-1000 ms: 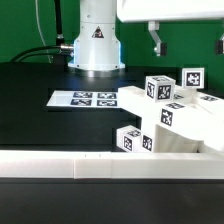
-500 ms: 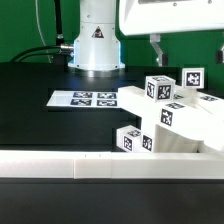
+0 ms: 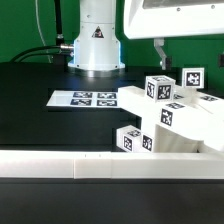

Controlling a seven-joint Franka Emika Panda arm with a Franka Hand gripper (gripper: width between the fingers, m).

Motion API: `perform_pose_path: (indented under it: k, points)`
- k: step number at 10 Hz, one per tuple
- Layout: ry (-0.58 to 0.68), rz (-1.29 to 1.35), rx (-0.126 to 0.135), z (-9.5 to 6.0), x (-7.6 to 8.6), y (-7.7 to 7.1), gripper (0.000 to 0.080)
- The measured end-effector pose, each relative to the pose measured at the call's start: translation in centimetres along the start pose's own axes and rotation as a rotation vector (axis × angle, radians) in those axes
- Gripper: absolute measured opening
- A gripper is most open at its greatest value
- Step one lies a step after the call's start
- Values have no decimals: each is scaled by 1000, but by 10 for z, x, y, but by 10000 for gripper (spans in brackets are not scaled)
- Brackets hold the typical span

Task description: Assemble chair

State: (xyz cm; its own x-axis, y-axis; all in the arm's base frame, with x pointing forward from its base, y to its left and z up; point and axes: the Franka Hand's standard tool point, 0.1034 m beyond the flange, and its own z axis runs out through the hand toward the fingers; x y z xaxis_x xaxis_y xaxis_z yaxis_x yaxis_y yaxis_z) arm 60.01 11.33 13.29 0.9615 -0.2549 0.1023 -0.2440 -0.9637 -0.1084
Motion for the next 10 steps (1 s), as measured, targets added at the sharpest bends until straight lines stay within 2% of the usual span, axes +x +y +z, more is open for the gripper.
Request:
perform_pose_path:
  k: [4,5,6,7,10]
  points:
    - [2,-9,-12,9,-2,3,637]
    - [4,-9,-14,10,-2,3,468]
    - [6,-9,-15,11,-2,4,468]
    - [6,-8,-15,11,-1,4,287]
    - [6,14,-14,11,-1,4,285]
